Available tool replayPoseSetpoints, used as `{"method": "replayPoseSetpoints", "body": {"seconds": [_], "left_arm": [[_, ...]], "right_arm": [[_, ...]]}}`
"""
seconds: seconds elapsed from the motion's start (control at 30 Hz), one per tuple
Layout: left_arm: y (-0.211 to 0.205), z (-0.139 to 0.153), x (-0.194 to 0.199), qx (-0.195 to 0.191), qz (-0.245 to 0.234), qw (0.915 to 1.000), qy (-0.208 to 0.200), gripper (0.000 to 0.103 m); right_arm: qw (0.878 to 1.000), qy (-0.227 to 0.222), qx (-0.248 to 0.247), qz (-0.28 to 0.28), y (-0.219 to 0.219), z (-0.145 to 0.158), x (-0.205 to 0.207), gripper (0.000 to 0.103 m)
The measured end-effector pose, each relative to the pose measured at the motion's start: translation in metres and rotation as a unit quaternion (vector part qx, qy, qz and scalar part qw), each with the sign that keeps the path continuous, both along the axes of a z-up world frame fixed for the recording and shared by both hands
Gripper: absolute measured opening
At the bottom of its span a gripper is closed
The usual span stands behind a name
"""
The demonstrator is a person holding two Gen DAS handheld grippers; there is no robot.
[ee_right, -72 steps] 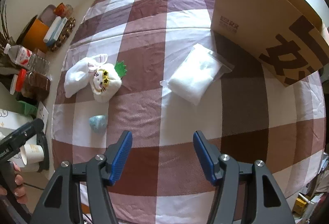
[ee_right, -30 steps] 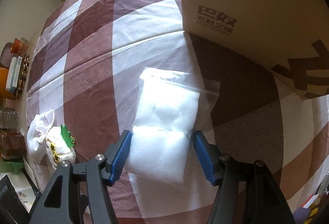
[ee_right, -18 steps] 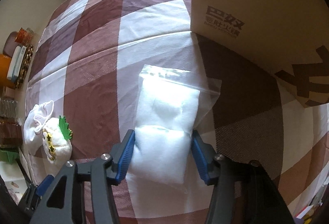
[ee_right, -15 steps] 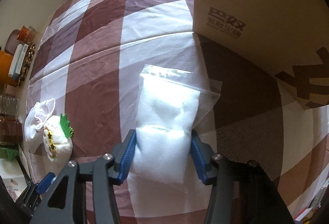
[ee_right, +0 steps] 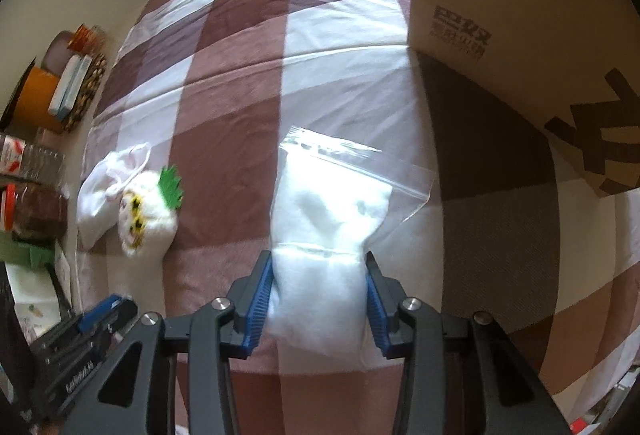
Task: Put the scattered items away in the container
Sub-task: 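Grasp the blue sponge with the left tool while the right tool grasps the cotton zip bag, then lift the blue sponge and zip bag and carry them toward the cardboard box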
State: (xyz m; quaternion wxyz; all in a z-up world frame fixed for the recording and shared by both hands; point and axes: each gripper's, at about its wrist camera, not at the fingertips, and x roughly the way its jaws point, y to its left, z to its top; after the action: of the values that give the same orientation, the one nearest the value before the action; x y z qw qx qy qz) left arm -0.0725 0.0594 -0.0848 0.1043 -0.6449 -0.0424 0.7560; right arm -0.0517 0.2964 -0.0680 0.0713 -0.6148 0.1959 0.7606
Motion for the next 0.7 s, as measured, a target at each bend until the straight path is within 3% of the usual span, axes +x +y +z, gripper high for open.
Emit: {"method": "replayPoseSetpoints", "body": {"seconds": [0.4, 0.7], "left_arm": [[0.001, 0.035, 0.005, 0.0, -0.012, 0.9995, 0.029, 0.026], [0.005, 0.076, 0.008, -0.006, -0.021, 0.9977, 0.065, 0.026]], "right_arm": [[0.998, 0.036, -0.032, 0.028, -0.023, 0.043, 0.017, 0.043], [0.995, 0.075, -0.023, 0.061, -0.051, 0.085, 0.028, 0.043]]}}
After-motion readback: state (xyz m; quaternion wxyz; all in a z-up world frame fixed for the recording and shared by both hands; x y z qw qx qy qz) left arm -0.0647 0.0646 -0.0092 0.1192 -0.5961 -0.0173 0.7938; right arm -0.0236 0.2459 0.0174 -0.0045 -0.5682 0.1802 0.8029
